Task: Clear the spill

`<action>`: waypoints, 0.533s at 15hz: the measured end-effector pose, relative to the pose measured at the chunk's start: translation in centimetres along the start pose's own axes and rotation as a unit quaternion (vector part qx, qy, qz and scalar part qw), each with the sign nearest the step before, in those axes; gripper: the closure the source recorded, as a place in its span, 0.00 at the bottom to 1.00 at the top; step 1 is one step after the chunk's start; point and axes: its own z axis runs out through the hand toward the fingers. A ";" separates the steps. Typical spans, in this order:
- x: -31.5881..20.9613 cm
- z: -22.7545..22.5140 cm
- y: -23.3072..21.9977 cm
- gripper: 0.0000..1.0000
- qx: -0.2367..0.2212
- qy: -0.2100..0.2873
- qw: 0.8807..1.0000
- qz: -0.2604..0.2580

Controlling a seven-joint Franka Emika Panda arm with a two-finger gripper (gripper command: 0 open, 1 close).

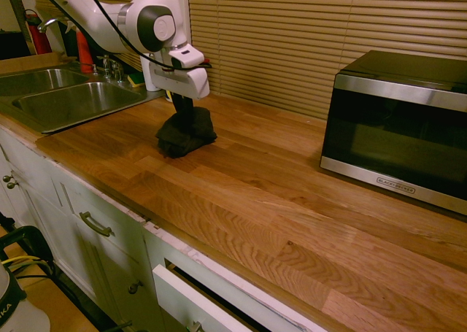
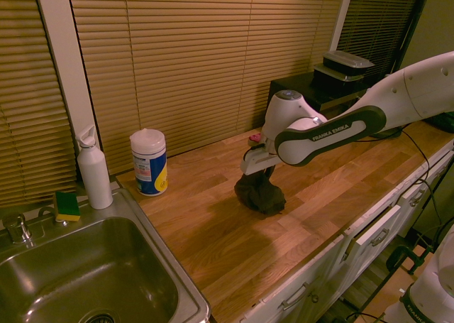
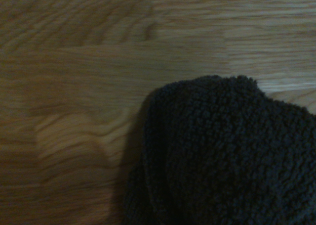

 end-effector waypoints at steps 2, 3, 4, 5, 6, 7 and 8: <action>-2.2 -0.4 -1.2 1.00 0.002 0.002 1.000 -0.015; -3.4 -0.5 -1.8 1.00 0.003 0.002 1.000 -0.022; -4.7 -0.6 -2.5 1.00 0.003 0.000 1.000 -0.029; -5.8 -0.7 -3.2 1.00 0.006 -0.001 0.999 -0.035; -6.9 -0.8 -4.0 1.00 0.009 -0.003 0.999 -0.040; -7.9 -0.9 -4.9 1.00 0.012 -0.005 0.999 -0.044; -8.8 -1.1 -5.8 1.00 0.016 -0.007 0.999 -0.047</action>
